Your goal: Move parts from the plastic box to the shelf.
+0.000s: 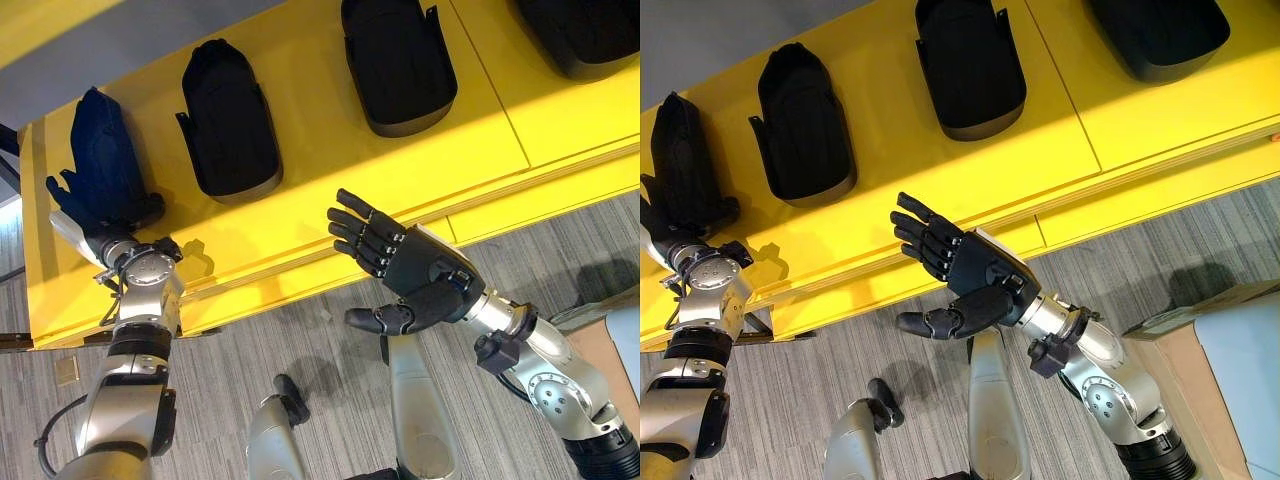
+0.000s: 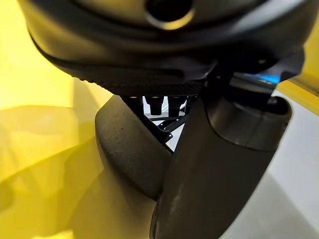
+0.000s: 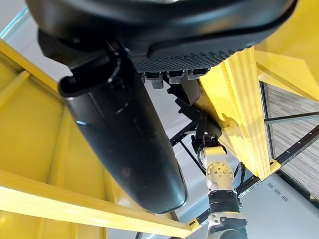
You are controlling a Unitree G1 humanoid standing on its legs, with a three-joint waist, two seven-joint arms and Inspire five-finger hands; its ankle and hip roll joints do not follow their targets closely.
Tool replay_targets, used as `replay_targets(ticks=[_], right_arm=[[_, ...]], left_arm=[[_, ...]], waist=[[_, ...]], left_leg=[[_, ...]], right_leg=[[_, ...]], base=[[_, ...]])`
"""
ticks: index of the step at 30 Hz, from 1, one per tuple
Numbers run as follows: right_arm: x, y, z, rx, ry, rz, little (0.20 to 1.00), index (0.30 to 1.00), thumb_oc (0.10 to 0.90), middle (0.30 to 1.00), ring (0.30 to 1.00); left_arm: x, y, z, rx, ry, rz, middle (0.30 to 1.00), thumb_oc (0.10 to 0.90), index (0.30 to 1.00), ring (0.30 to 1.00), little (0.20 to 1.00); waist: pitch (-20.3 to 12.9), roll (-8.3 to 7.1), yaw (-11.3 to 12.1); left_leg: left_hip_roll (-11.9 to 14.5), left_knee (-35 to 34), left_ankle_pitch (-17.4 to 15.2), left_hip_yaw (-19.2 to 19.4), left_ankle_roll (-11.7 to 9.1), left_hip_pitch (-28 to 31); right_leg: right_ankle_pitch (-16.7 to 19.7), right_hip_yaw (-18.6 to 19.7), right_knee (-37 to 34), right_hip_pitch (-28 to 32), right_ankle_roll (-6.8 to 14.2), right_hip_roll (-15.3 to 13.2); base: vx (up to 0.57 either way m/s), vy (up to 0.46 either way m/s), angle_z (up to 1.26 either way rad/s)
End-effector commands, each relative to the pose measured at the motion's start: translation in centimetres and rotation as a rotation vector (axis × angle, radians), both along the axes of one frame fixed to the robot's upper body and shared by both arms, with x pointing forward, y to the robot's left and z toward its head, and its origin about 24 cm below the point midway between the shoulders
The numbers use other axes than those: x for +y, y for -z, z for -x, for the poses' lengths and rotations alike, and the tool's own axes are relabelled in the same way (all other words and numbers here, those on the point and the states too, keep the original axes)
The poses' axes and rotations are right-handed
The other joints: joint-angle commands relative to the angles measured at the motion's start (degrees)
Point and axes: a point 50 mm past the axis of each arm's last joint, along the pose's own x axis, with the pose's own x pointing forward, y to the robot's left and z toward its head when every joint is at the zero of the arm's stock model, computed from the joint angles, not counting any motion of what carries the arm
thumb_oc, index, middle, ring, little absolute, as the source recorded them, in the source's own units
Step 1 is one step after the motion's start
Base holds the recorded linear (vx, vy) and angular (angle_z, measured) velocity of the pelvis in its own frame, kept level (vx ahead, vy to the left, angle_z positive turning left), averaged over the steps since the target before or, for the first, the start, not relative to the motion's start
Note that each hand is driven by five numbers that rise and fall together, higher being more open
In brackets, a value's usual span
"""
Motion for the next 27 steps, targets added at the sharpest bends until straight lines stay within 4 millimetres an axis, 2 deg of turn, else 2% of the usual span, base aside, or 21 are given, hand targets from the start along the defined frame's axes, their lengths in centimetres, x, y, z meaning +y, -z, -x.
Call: replay_targets(ticks=[1, 7, 13, 25, 27], right_arm=[[2.3, -3.4, 1.8, -0.172, -0.143, -0.215, 1.000, 1.000, 0.900, 1.000, 1.000], [2.1, -3.5, 1.8, -0.179, -0.124, -0.228, 1.000, 1.000, 0.900, 1.000, 1.000], [2.0, -3.6, 1.7, -0.194, -0.100, -0.248, 1.000, 1.000, 0.900, 1.000, 1.000], [2.0, -3.7, 1.7, -0.211, -0.085, -0.276, 1.000, 1.000, 0.900, 1.000, 1.000], [1.9, -3.6, 1.7, -0.216, -0.080, -0.283, 1.000, 1.000, 0.900, 1.000, 1.000]], left_arm=[[2.6, -2.1, 1.3, -0.014, -0.076, -0.124, 1.000, 0.900, 1.000, 1.000, 1.000], [3.1, -0.9, 1.8, 0.074, -0.052, -0.170, 1.000, 0.900, 1.000, 1.000, 1.000], [2.6, 0.8, 2.2, 0.128, -0.009, -0.177, 1.000, 0.900, 1.000, 1.000, 1.000], [2.1, 2.5, 2.5, 0.221, 0.034, -0.225, 1.000, 0.900, 1.000, 1.000, 1.000], [1.9, 3.3, 2.8, 0.273, 0.047, -0.275, 1.000, 0.900, 1.000, 1.000, 1.000]], waist=[[-3.57, -3.37, -1.13], [-3.34, -3.37, -0.41], [-2.96, -3.45, 0.71], [-2.23, -3.85, 1.72], [-2.10, -3.88, 2.06]], left_leg=[[-2.47, 5.01, -0.20, 2.02, 6.67, -3.76], [-2.62, 5.32, -0.39, 1.62, 6.88, -3.97], [-3.14, 5.23, -0.69, 1.07, 7.30, -4.06], [-3.32, 5.57, -1.20, 0.61, 7.84, -4.74], [-3.37, 5.67, -1.23, 0.53, 7.99, -4.83]], right_leg=[[-4.01, -2.94, -2.08, 5.57, -3.53, 2.33], [-4.04, -3.29, -2.08, 5.82, -3.51, 2.27], [-3.83, -3.90, -2.64, 6.28, -3.42, 2.09], [-3.29, -4.54, -3.25, 6.40, -3.32, 2.27], [-3.10, -4.73, -3.47, 6.48, -3.29, 2.32]], base=[[-0.01, -0.013, -0.03], [0.00, 0.000, 0.00], [0.00, 0.000, 0.00], [-0.01, -0.010, 0.03], [0.00, 0.000, 0.00]])
